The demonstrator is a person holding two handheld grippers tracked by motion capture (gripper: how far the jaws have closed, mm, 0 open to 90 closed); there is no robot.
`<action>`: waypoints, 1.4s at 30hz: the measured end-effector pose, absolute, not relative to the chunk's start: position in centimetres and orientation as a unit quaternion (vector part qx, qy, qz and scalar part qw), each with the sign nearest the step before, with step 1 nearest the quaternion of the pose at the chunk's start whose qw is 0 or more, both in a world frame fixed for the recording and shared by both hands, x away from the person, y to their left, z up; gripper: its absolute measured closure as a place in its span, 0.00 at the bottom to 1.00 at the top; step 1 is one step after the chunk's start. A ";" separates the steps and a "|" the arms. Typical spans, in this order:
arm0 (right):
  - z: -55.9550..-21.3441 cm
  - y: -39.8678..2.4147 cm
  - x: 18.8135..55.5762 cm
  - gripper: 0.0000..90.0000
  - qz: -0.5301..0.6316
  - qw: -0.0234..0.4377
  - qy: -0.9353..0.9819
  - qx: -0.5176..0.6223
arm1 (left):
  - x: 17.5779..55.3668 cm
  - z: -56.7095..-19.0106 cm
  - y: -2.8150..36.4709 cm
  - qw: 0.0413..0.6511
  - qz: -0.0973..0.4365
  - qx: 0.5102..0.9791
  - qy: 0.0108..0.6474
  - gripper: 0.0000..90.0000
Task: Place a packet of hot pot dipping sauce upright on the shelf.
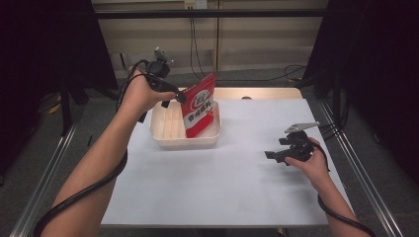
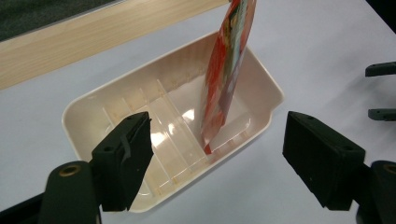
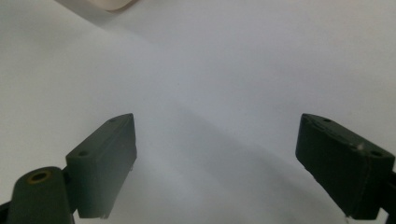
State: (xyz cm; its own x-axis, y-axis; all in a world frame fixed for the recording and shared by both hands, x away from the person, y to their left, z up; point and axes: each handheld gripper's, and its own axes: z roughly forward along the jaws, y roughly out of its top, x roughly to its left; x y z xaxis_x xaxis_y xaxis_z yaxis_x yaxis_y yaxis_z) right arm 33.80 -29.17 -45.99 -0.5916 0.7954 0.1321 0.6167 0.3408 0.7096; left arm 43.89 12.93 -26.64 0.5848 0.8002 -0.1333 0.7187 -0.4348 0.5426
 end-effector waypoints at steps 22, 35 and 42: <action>-45.9 -29.0 33.6 0.12 0.369 0.127 0.811 0.437 | 39.2 -29.5 13.6 0.325 0.058 0.850 0.410 0.21; -45.9 -29.2 33.6 0.12 0.368 0.128 0.809 0.440 | 37.6 -32.2 13.1 0.332 0.038 0.858 0.389 0.19; -45.8 -29.4 33.6 0.12 0.369 0.133 0.810 0.436 | 36.8 -34.0 13.0 0.339 0.027 0.859 0.383 0.19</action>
State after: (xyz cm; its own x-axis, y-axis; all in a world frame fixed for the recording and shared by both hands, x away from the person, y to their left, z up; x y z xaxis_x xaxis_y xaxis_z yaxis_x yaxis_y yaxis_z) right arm 33.56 -29.41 -45.78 -0.5836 0.8051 0.1059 0.6084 0.3471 0.7137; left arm 36.85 12.98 -34.02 0.7057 0.6756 -0.2135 0.6390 -0.4768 0.6036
